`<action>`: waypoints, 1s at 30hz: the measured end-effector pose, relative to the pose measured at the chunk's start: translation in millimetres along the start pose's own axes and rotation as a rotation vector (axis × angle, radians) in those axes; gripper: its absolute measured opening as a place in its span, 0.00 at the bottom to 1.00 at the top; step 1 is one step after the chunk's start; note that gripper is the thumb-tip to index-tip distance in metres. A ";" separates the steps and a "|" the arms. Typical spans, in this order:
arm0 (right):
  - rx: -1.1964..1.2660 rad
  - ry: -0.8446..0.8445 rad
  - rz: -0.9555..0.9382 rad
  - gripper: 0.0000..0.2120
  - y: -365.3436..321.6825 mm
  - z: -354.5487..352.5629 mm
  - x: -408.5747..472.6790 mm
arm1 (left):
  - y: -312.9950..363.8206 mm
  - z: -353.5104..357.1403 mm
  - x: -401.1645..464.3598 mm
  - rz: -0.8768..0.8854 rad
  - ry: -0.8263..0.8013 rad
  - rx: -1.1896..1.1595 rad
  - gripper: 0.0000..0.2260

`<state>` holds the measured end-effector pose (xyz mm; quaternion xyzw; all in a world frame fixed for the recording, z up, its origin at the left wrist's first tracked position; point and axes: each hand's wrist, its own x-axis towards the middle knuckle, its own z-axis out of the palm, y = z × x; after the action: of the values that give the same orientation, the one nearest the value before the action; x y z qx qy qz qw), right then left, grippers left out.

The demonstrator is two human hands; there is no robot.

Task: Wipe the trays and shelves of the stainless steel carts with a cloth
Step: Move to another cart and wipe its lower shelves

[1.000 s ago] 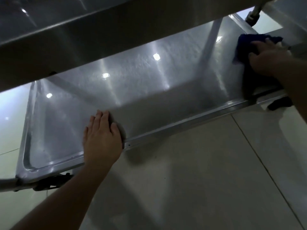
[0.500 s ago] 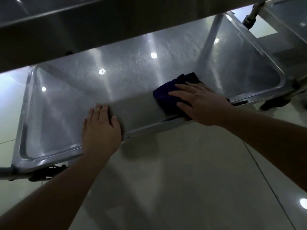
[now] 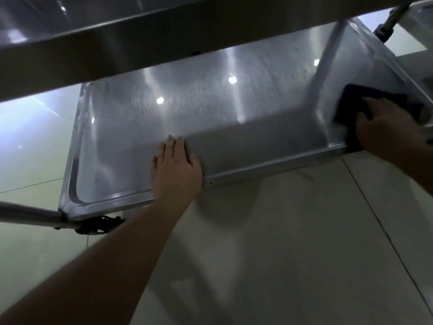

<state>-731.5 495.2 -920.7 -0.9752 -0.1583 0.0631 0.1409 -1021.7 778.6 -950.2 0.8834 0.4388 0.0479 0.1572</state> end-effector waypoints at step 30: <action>-0.208 -0.369 -0.957 0.42 -266.0 95.5 -179.6 | -115.3 -97.9 -52.5 0.037 -0.115 -0.272 0.21</action>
<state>-994.1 703.0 -919.2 -0.7752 -0.6139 0.1463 0.0260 -1163.2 825.4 -891.6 0.8632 0.4022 0.0590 0.2994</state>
